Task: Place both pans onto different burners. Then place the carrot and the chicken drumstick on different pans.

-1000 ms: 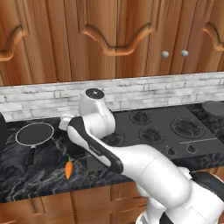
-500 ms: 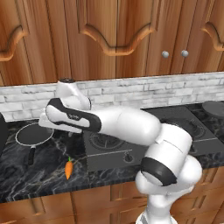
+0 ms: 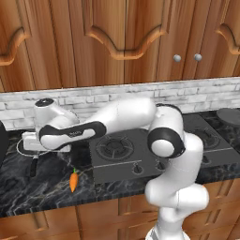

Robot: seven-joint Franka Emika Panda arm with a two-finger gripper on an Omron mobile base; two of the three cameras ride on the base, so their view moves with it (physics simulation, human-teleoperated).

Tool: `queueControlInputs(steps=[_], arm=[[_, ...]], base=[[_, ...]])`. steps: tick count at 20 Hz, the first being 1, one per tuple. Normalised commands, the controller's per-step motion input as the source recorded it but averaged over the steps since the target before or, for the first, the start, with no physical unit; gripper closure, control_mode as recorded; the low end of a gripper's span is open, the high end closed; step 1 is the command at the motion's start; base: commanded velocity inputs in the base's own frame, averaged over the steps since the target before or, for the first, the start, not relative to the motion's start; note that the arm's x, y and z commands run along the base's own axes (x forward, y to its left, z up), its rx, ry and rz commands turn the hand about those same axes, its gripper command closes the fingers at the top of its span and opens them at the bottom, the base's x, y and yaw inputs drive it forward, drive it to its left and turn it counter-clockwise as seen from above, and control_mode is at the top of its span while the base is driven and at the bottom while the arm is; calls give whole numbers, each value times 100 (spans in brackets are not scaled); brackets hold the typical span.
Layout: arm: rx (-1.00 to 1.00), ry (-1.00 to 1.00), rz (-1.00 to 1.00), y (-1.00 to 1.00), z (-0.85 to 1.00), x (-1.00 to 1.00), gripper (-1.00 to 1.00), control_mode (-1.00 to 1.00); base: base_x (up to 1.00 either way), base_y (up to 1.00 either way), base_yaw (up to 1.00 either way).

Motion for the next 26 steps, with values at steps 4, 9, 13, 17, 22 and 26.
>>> queueControlInputs(steps=[4, 9, 13, 17, 22, 26], arm=[[0, -5, 0, 46, -49, 34, -100, -100], [-2, -2, 0, 43, -18, 32, -100, -100], [-3, 0, 0, 41, 0, 34, -100, -100], [-1, 0, 0, 23, 0, 30, -100, -100], [0, 0, 0, 13, -8, 20, -100, -100], [0, 0, 0, 5, -17, 17, -100, -100]], base=[[0, 0, 0], [0, 0, 0], [0, 0, 0], [0, 0, 0], [0, 0, 0], [0, 0, 0]])
